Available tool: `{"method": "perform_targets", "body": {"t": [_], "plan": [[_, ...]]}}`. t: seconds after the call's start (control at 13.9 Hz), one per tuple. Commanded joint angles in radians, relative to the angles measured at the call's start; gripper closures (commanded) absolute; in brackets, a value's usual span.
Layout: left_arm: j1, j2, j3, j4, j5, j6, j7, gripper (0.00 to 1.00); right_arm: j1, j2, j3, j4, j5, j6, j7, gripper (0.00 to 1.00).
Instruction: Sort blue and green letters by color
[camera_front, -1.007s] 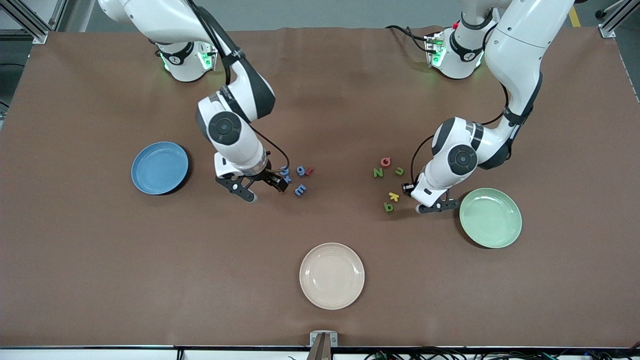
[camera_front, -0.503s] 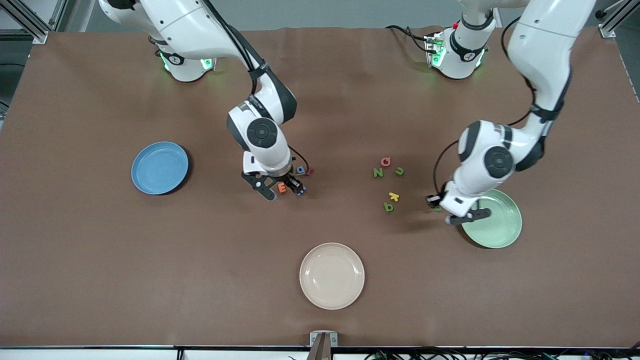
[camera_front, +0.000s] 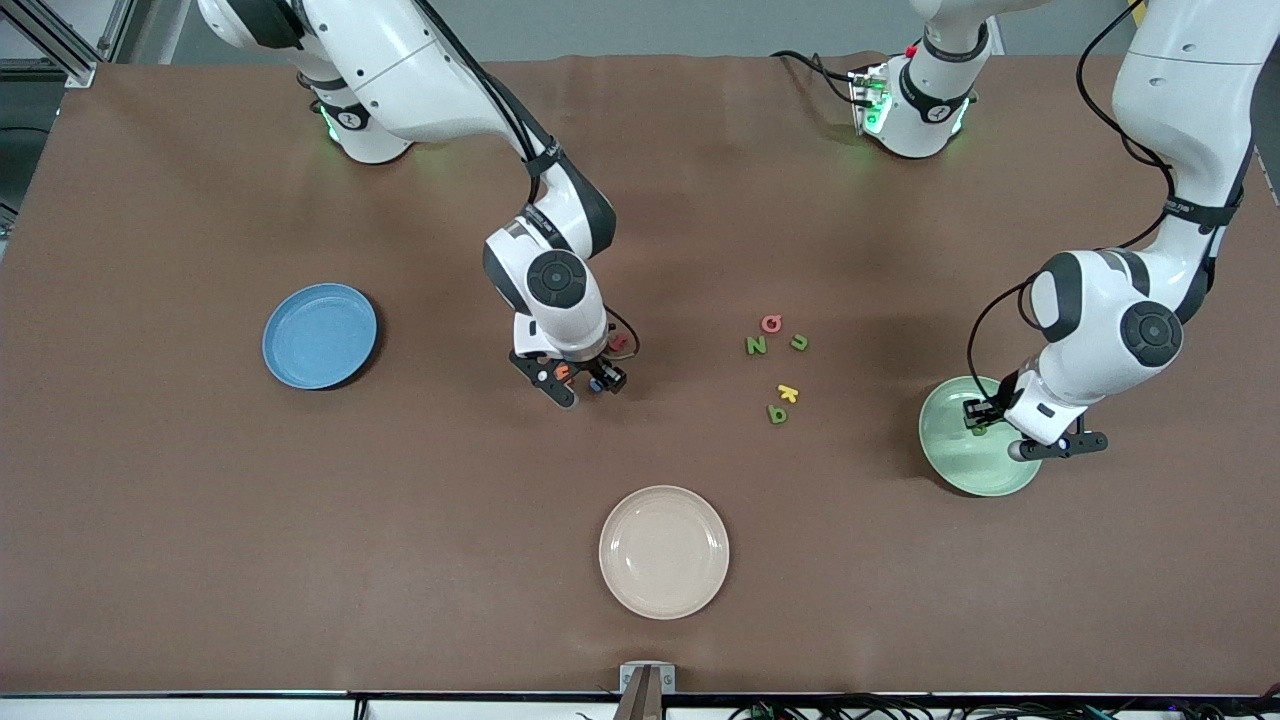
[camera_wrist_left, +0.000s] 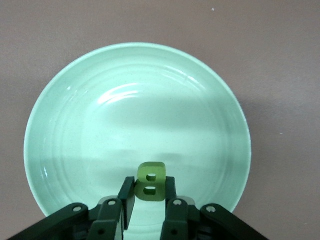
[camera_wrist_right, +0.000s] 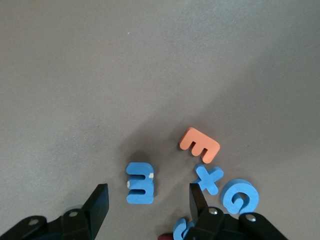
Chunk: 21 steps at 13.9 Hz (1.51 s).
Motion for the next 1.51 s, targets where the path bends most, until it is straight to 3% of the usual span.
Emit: {"method": "perform_targets", "body": {"t": [0.0,0.07,0.36,0.5,0.65,1.08,1.29,1.44], "plan": [[-0.005,0.007,-0.002,0.015,0.019,-0.003,-0.002,0.12,0.017,0.042,-0.012,0.057,-0.026,-0.006,0.023,0.29],[-0.007,-0.005,-0.004,0.015,0.020,-0.008,-0.004,0.00,0.020,0.056,-0.012,0.072,-0.033,-0.005,0.023,0.29],[-0.043,-0.086,-0.042,0.035,0.022,-0.174,-0.163,0.00,0.023,0.071,-0.010,0.077,-0.069,-0.004,0.023,0.37],[-0.106,-0.116,-0.091,0.022,0.023,-0.222,-0.403,0.01,0.023,0.075,-0.010,0.077,-0.069,-0.003,0.023,0.43],[-0.183,-0.116,-0.097,0.006,0.023,-0.224,-0.577,0.04,0.023,0.076,-0.010,0.076,-0.063,0.021,0.023,0.51],[-0.363,-0.107,-0.097,-0.052,0.026,-0.196,-0.954,0.09,0.021,0.078,-0.010,0.072,-0.068,0.022,0.019,0.95],[-0.413,-0.105,-0.096,-0.155,0.028,-0.022,-1.100,0.10,0.008,0.062,-0.012,0.076,-0.069,0.000,-0.006,0.98],[-0.421,-0.094,-0.096,-0.166,0.051,-0.003,-1.152,0.11,-0.026,0.027,-0.012,0.076,-0.066,-0.062,-0.108,0.98]]}}
